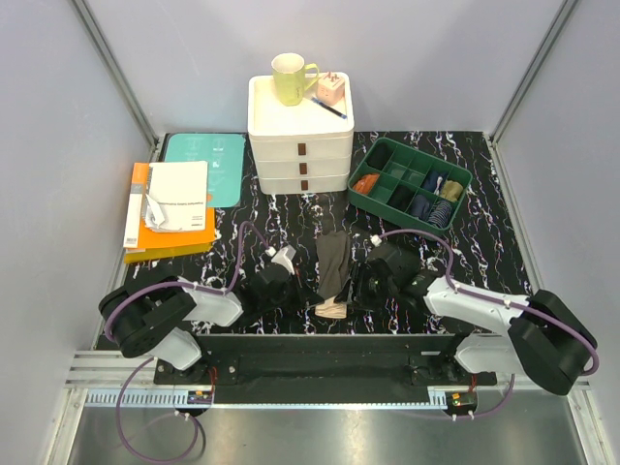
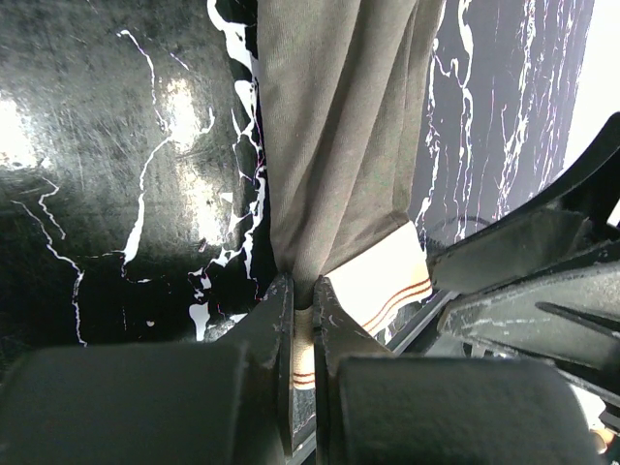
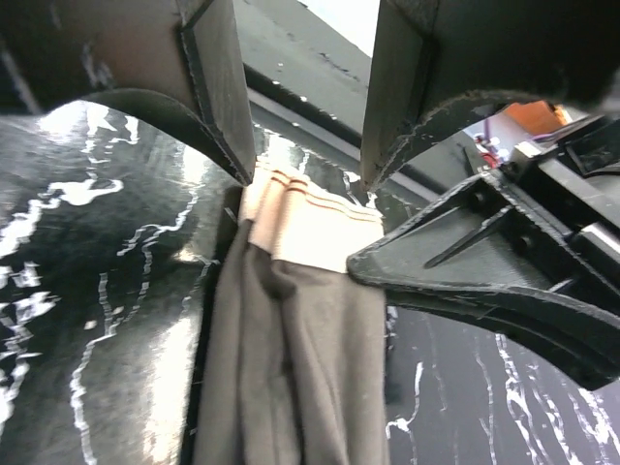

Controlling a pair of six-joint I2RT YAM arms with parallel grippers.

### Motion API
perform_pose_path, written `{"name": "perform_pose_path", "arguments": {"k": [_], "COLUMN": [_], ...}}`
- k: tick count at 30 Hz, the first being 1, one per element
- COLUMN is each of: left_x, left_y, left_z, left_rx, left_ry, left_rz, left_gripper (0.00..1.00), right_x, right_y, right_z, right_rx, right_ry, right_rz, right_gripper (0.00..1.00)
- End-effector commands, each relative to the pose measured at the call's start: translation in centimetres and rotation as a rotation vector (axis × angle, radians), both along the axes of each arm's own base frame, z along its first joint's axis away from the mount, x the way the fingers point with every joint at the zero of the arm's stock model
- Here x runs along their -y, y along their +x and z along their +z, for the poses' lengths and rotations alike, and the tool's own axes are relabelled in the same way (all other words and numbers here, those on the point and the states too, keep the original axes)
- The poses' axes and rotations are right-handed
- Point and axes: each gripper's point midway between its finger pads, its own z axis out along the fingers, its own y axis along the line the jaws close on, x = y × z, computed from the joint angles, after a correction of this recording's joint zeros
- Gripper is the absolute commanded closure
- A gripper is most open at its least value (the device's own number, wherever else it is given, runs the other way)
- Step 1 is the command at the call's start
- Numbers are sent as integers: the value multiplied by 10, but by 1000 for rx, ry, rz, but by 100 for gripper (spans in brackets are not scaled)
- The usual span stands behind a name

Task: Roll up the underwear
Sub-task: Fold the underwear at the center of the board.

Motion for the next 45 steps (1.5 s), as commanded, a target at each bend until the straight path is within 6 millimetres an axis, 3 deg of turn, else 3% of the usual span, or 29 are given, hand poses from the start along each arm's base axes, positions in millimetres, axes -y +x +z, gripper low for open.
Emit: {"name": "perform_pose_path", "arguments": {"k": [1, 10, 21, 28, 32, 33, 34, 40, 43, 45], "left_x": [-7, -6, -6, -5, -5, -6, -6, -12, -14, -15], "left_y": [-10, -11, -12, -12, -11, -12, -12, -11, -12, -12], "left_z": [-17, -16, -16, -14, -13, -15, -15, -19, -21, -23], "left_rx": [-40, -37, -34, -26, -25, -29, -30, -48, -55, -63], "left_ry": [61, 62, 63, 62, 61, 66, 69, 96, 103, 107], "left_rz": [-18, -19, -22, -23, -20, -19, -14, 16, 24, 29], "left_gripper": [100, 100, 100, 100, 100, 100, 100, 100, 100, 100], "right_x": [-12, -4, -11, -13, -15, -16, -16, -11, -8, 0], "right_y": [-3, -6, 3, 4, 4, 3, 3, -7, -14, -21], "right_z": [3, -9, -1, -15, -21, -21, -18, 0, -3, -16], "right_rx": [-37, -52, -10, -22, -36, -38, -33, -22, -52, -89], "right_ry": [53, 25, 60, 40, 32, 35, 40, 5, 1, -24], "right_rz": [-17, -49, -58, -48, -34, -31, -29, -32, -67, -83], "right_gripper": [47, 51, 57, 63, 81, 87, 100, 100, 100, 100]}}
